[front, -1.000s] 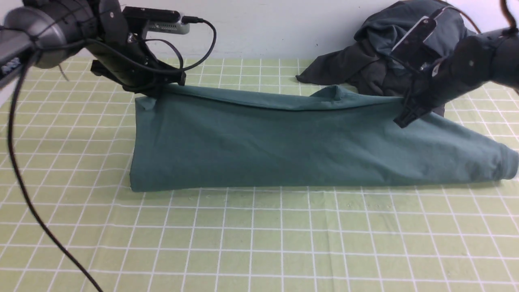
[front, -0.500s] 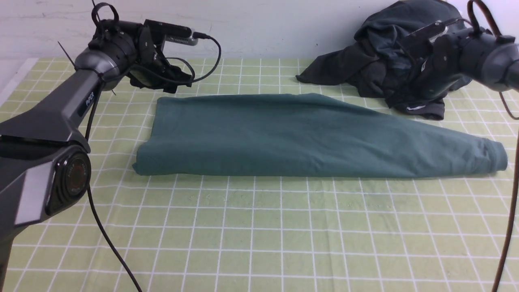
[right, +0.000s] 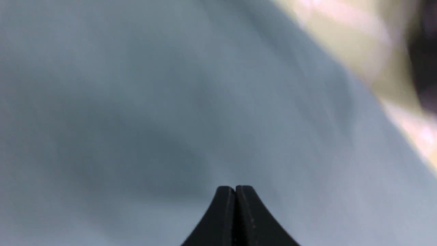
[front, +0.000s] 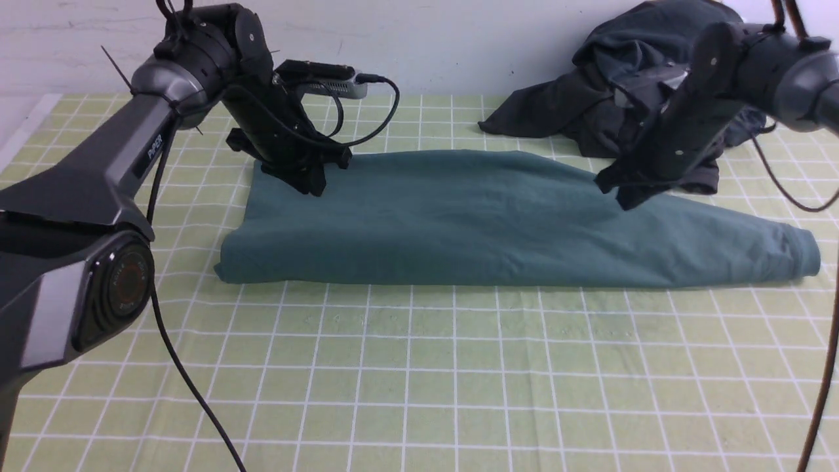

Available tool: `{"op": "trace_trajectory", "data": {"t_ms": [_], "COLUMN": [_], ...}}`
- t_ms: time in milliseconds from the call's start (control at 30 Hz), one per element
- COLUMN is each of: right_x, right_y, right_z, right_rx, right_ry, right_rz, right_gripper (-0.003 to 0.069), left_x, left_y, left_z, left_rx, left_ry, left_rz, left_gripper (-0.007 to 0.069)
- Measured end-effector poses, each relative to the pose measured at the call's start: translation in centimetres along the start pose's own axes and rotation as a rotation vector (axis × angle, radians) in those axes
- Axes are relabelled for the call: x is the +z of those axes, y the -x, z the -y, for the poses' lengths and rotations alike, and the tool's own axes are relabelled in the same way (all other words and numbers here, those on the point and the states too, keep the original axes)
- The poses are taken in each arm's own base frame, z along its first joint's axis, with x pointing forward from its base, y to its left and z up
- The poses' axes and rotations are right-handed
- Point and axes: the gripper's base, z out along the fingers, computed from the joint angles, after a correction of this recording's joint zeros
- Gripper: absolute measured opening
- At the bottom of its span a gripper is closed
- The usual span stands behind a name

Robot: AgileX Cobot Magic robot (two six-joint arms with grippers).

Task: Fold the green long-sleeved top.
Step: Use the right arm to clamp the right edge of the fabric

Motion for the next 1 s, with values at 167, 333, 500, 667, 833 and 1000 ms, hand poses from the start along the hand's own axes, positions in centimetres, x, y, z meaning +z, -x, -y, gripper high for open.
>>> {"op": "trace_trajectory", "data": {"t_ms": [167, 333, 500, 667, 833, 1000], "right_x": [-4.7, -6.8, -3.9, -1.4, 0.2, 1.5], "right_y": [-3.3, -7.4, -10.6, -11.1, -11.8, -12.2], "right_z": [6.2, 9.7, 11.2, 12.1, 12.8, 12.9], "right_rx": [0.222, 0.396, 0.513, 0.596, 0.698, 0.732], "right_ry": [-0.033, -0.061, -0.053, -0.065, -0.094, -0.077], "right_rz": [0.007, 0.054, 0.07, 0.079, 0.046, 0.012], "right_gripper": [-0.0011, -0.0005, 0.0126, 0.0379, 0.0559, 0.0545], "left_x": [-4.0, -9.5, -16.2, -19.4, -22.4, -23.9], "left_y": [-3.4, -7.9, -14.1, -19.6, -25.0, -30.0], "left_z": [0.7, 2.2, 4.7, 6.0, 7.1, 7.7], "left_rx": [0.011, 0.038, 0.018, 0.021, 0.043, 0.008], "left_ry": [0.031, 0.037, 0.031, 0.047, 0.095, 0.158], "left_rz": [-0.105, -0.152, -0.002, 0.08, 0.163, 0.35], "left_gripper": [-0.0001, -0.0001, -0.0001, -0.0001, -0.0001, -0.0001]}}
